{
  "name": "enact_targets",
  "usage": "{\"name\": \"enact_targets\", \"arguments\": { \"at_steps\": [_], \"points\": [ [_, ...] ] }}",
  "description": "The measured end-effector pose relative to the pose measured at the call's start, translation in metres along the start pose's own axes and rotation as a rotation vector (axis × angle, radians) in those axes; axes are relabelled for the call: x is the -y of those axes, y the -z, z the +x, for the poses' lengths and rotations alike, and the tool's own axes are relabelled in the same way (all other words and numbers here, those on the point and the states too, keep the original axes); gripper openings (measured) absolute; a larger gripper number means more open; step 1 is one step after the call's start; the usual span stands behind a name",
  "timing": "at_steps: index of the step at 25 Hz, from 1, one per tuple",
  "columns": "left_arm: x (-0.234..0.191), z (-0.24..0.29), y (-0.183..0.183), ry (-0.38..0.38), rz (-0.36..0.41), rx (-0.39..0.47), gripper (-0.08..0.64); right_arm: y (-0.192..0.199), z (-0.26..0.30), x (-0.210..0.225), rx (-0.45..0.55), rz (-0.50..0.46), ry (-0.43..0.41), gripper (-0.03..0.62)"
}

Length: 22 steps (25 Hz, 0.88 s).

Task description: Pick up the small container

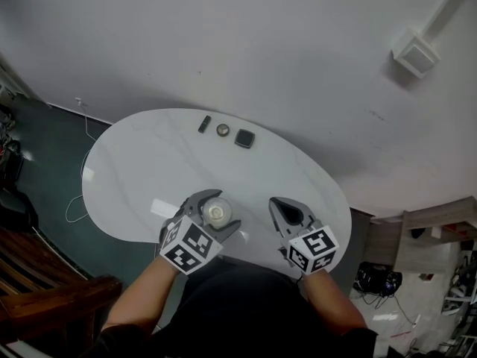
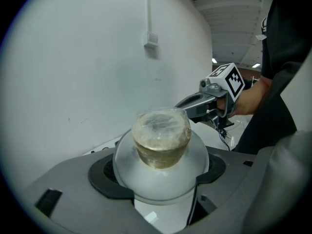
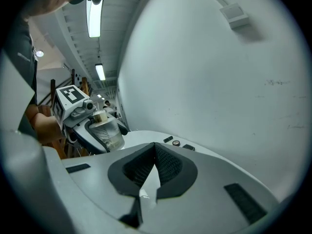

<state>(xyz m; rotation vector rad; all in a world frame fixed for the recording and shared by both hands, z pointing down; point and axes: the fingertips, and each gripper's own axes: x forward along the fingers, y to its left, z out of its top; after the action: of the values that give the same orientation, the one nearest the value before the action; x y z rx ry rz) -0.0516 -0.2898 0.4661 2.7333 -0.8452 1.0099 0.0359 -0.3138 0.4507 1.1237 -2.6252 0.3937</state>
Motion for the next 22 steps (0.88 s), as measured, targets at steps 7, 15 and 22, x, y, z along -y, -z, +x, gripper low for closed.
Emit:
{"name": "enact_targets", "arguments": {
  "at_steps": [7, 15, 22],
  "points": [
    [0.006, -0.003, -0.007, 0.012, 0.03, -0.002, 0.344, -0.001, -0.005, 0.001, 0.015, -0.001, 0.014, -0.004],
    [0.003, -0.009, -0.015, 0.001, 0.052, 0.001, 0.344, -0.001, -0.01, 0.004, 0.023, 0.012, 0.021, -0.005],
    [0.004, -0.007, -0.021, 0.003, 0.056, 0.011, 0.344, -0.002, -0.013, 0.004, 0.023, 0.012, 0.02, -0.005]
  ]
}}
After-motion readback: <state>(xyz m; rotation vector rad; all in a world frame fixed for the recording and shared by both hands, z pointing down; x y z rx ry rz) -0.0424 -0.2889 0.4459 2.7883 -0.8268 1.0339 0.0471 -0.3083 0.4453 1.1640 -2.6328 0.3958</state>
